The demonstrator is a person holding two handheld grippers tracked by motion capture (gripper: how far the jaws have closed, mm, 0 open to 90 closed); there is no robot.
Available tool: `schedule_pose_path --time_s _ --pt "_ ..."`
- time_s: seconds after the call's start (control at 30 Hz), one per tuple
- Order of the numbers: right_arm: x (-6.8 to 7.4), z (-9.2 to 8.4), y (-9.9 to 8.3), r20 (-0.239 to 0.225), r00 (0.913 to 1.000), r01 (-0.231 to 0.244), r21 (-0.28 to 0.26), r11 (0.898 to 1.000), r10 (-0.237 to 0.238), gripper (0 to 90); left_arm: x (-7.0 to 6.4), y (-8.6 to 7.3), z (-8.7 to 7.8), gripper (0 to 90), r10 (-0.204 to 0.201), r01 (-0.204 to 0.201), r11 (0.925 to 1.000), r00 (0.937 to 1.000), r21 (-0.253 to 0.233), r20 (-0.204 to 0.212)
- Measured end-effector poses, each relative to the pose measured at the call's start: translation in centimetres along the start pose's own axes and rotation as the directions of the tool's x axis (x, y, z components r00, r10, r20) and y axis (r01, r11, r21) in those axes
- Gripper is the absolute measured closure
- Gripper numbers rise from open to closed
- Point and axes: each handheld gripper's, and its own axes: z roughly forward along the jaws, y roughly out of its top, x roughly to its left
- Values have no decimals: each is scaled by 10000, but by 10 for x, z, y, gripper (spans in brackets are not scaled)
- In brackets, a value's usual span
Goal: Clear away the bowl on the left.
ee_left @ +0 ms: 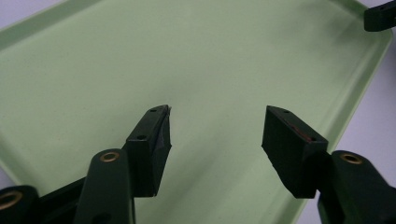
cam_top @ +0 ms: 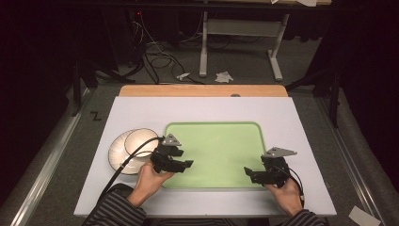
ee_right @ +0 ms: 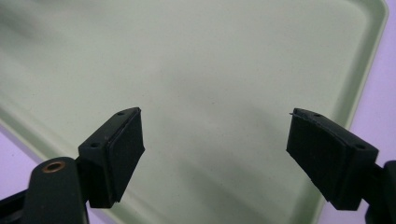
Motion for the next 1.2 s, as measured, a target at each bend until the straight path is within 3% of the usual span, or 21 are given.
schedule_pose_path --time_s 0.43,0.7,0.87,1.2 --pt "3 0 -2 -125 9999 76 200 9998 -74 204 -1 1 -1 339 -114 112 9999 9998 101 187" --pt "8 0 -3 -253 9992 313 225 9993 -307 207 -3 0 -4 330 4 -5 10000 9999 55 121" --pt "8 1 -3 -331 9989 332 337 9989 -321 209 0 1 -4 318 -143 143 9998 9999 123 36" --pt "9 1 -3 -325 9988 387 339 9987 -376 212 -1 1 -10 310 99 -100 9999 9998 -61 -159"
